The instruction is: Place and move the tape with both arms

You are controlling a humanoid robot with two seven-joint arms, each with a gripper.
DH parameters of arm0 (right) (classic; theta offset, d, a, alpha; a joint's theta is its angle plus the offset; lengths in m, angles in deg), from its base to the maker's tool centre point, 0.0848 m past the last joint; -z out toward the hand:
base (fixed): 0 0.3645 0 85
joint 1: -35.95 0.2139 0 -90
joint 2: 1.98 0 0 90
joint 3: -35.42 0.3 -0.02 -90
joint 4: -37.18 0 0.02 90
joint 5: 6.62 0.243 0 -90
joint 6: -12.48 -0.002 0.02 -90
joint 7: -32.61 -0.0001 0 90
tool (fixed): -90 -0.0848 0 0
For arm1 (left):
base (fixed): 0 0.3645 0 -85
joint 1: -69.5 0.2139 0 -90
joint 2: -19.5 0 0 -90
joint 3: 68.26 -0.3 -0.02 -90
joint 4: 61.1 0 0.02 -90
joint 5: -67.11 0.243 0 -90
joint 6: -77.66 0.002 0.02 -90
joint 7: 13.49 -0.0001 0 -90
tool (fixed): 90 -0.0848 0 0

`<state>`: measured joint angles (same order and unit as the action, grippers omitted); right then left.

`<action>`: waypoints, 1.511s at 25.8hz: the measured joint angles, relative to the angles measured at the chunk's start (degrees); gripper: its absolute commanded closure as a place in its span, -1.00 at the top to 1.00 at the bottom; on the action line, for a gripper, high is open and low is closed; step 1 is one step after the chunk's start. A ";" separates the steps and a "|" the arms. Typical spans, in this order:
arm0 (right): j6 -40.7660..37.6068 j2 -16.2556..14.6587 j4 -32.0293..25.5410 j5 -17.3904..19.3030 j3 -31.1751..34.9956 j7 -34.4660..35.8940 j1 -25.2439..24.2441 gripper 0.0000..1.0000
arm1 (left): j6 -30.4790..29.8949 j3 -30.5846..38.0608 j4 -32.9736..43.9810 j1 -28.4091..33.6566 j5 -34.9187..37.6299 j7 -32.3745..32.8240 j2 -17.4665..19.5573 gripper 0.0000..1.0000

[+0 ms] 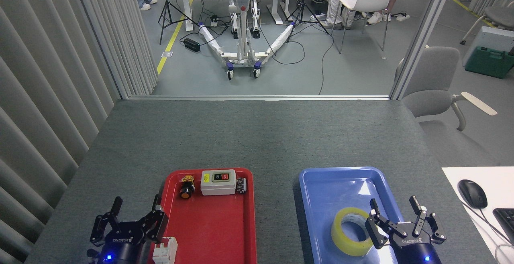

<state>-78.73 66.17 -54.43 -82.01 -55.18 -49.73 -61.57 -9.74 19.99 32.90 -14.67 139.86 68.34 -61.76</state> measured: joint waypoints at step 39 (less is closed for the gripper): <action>-5.33 2.31 0.02 6.19 0.64 0.07 -2.68 1.00 | -3.09 2.58 -2.20 -0.20 -0.69 0.81 -0.08 1.00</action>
<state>-84.06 68.49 -54.41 -75.82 -54.54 -49.66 -64.25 -12.83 22.57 30.71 -14.87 139.17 69.14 -61.84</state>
